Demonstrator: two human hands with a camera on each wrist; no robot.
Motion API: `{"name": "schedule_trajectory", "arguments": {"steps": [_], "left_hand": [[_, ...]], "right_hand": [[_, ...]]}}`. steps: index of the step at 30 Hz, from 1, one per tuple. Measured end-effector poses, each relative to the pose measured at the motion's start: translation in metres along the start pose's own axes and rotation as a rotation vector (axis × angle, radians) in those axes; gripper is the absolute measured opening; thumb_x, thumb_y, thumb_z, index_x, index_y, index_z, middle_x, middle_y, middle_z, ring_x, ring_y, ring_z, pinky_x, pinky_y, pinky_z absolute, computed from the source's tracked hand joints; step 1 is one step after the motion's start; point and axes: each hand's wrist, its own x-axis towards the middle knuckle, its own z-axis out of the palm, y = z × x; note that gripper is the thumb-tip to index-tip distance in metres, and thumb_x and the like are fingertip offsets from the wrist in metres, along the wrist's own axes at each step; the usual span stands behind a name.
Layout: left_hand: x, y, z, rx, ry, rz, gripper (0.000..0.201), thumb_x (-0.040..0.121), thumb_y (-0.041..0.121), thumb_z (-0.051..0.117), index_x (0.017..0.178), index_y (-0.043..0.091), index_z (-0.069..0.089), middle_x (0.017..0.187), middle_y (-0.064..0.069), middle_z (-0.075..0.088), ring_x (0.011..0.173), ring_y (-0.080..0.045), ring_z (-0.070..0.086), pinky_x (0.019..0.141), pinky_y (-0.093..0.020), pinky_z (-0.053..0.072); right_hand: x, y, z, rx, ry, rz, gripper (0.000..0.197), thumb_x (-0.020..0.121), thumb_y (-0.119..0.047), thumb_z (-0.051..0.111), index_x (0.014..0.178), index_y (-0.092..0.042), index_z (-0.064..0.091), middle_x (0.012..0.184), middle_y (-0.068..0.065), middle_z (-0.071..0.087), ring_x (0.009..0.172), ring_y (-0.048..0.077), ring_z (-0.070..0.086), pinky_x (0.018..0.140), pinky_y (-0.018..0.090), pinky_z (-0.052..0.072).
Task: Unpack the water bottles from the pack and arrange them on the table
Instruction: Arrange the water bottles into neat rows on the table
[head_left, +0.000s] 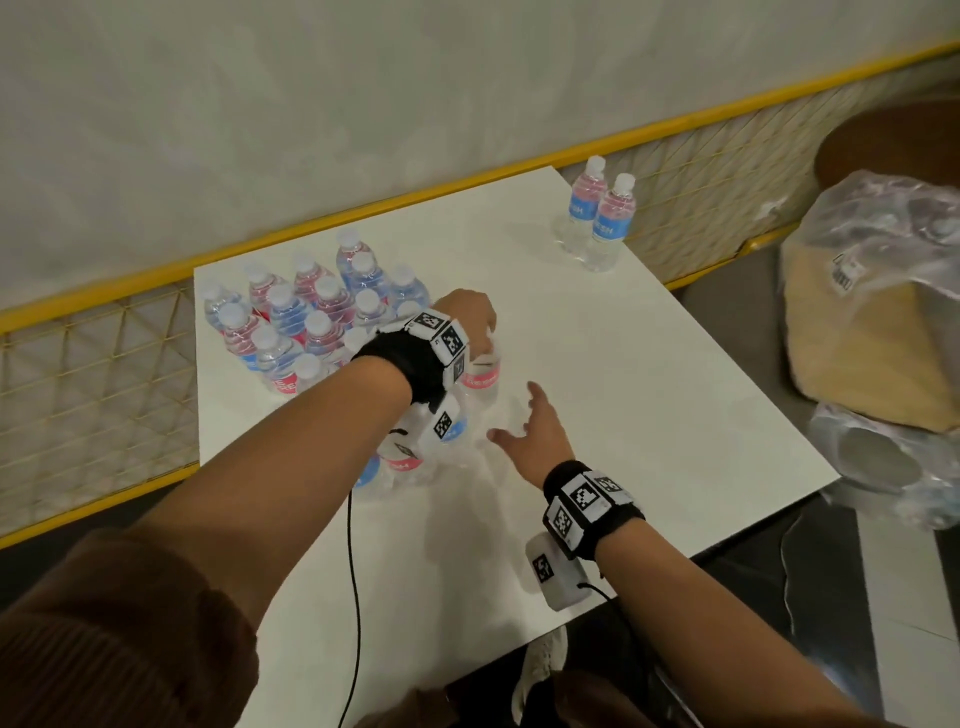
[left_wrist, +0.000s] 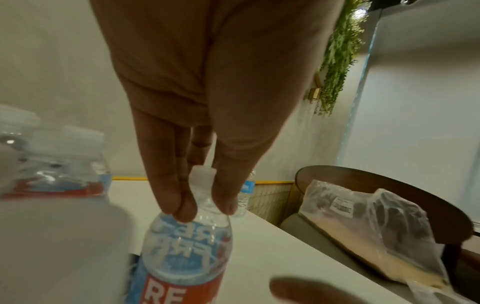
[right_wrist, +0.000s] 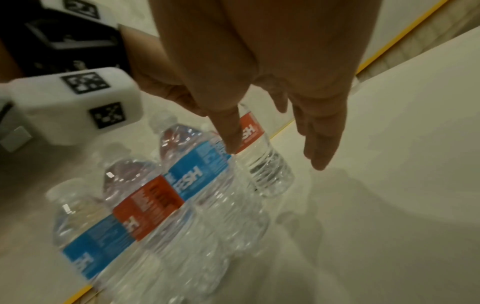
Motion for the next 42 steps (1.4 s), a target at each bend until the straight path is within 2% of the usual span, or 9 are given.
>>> {"name": "schedule_trajectory", "arguments": {"steps": [4, 8, 17, 20, 23, 25, 27, 34, 42], "left_hand": [[-0.011, 0.033, 0.006, -0.082, -0.051, 0.098, 0.030, 0.086, 0.016, 0.064, 0.116, 0.013, 0.066, 0.117, -0.007, 0.060, 0.110, -0.023, 0.056, 0.079, -0.027, 0.040], [-0.018, 0.049, 0.006, -0.130, -0.083, 0.151, 0.044, 0.081, 0.030, 0.068, 0.123, 0.022, 0.058, 0.113, 0.000, 0.062, 0.102, -0.019, 0.058, 0.080, -0.029, 0.044], [-0.028, 0.024, 0.007, 0.544, -0.560, -0.052, 0.081, 0.073, 0.036, 0.078, 0.142, 0.021, 0.038, 0.143, -0.002, 0.043, 0.129, -0.025, 0.045, 0.098, -0.034, 0.042], [-0.025, 0.020, 0.020, 0.592, -0.462, -0.007, 0.013, 0.089, 0.025, 0.059, 0.102, 0.026, 0.059, 0.103, -0.002, 0.052, 0.091, -0.016, 0.051, 0.070, -0.017, 0.039], [-0.012, 0.020, 0.021, 0.483, -0.488, -0.015, 0.034, 0.088, 0.010, 0.057, 0.064, 0.024, 0.038, 0.078, -0.004, 0.044, 0.067, -0.015, 0.044, 0.057, -0.018, 0.033], [-0.010, 0.024, 0.014, 0.468, -0.518, 0.013, 0.022, 0.075, 0.010, 0.071, 0.093, 0.019, 0.061, 0.105, -0.008, 0.056, 0.095, -0.022, 0.057, 0.075, -0.024, 0.043], [-0.002, 0.029, 0.011, 0.448, -0.550, 0.080, 0.055, 0.075, 0.016, 0.075, 0.127, 0.015, 0.056, 0.129, -0.006, 0.052, 0.120, -0.026, 0.050, 0.087, -0.029, 0.043], [0.035, 0.062, 0.014, 0.054, -0.205, 0.163, 0.055, 0.079, 0.028, 0.071, 0.131, 0.020, 0.054, 0.132, -0.005, 0.053, 0.120, -0.024, 0.051, 0.096, -0.032, 0.045], [0.104, 0.116, 0.047, -0.691, 0.229, 0.040, 0.036, 0.084, 0.020, 0.065, 0.117, 0.012, 0.053, 0.112, -0.011, 0.060, 0.104, -0.027, 0.057, 0.079, -0.023, 0.040]], "right_hand": [[0.011, -0.007, -0.030, 0.039, 0.034, -0.146, 0.097, 0.073, -0.025, 0.080, 0.147, -0.019, 0.019, 0.147, 0.006, 0.035, 0.132, 0.020, 0.040, 0.108, 0.033, 0.036], [0.014, -0.005, -0.055, -0.001, 0.067, -0.190, 0.065, 0.076, -0.021, 0.076, 0.130, -0.021, 0.040, 0.110, -0.005, 0.054, 0.100, 0.016, 0.054, 0.081, 0.023, 0.040], [0.023, 0.021, -0.088, -0.060, 0.099, -0.202, 0.055, 0.073, -0.016, 0.073, 0.120, -0.023, 0.046, 0.112, 0.004, 0.047, 0.095, 0.020, 0.050, 0.081, 0.025, 0.036], [0.030, 0.029, -0.099, -0.074, 0.120, -0.185, 0.057, 0.070, -0.018, 0.074, 0.118, -0.023, 0.043, 0.113, 0.003, 0.048, 0.096, 0.021, 0.051, 0.080, 0.029, 0.041], [0.035, 0.033, -0.110, -0.115, 0.136, -0.142, 0.044, 0.068, -0.025, 0.068, 0.102, -0.031, 0.042, 0.099, -0.003, 0.052, 0.085, 0.015, 0.052, 0.073, 0.028, 0.042], [0.038, 0.036, -0.119, -0.158, 0.154, -0.133, 0.039, 0.065, -0.027, 0.065, 0.091, -0.035, 0.038, 0.090, -0.003, 0.051, 0.076, 0.014, 0.049, 0.063, 0.022, 0.038], [0.039, 0.037, -0.129, -0.177, 0.192, -0.107, 0.039, 0.067, -0.022, 0.067, 0.093, -0.032, 0.039, 0.095, 0.006, 0.053, 0.074, 0.016, 0.048, 0.057, 0.019, 0.033], [0.042, 0.037, -0.165, -0.206, 0.203, -0.077, 0.054, 0.075, -0.013, 0.071, 0.124, -0.017, 0.046, 0.119, 0.010, 0.056, 0.108, 0.028, 0.055, 0.089, 0.032, 0.044], [0.070, 0.049, -0.206, 0.023, 0.257, -0.165, 0.063, 0.084, -0.008, 0.067, 0.134, -0.012, 0.029, 0.115, -0.002, 0.047, 0.104, 0.020, 0.053, 0.084, 0.029, 0.042]]}}
